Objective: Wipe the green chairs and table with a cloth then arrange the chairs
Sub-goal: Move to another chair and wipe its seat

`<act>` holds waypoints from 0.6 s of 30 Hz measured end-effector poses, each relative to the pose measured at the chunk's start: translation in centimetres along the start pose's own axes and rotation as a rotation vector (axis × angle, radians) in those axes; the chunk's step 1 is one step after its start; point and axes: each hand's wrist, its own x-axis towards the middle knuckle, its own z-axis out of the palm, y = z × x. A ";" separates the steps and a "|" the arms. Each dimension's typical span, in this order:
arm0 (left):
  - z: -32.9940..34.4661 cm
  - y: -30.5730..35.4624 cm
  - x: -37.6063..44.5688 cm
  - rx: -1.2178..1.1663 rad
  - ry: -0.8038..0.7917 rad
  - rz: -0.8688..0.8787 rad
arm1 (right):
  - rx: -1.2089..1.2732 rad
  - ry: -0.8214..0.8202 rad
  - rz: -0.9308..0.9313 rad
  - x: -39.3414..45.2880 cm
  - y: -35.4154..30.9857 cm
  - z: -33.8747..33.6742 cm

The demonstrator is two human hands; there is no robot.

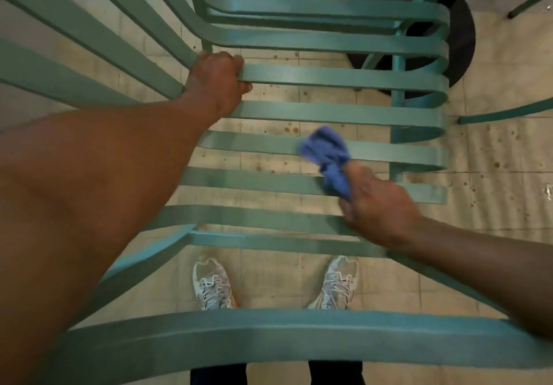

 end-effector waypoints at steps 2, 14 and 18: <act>0.1 -0.1 0.0 -0.011 -0.002 -0.002 | 0.026 0.039 0.194 -3.1 5.3 -2.3; -0.1 0.2 0.0 0.072 -0.005 0.010 | 0.193 -0.130 -0.668 2.5 -18.3 5.2; -0.6 0.2 -0.2 0.072 -0.012 0.002 | 0.066 -0.139 -0.408 0.9 -7.5 2.0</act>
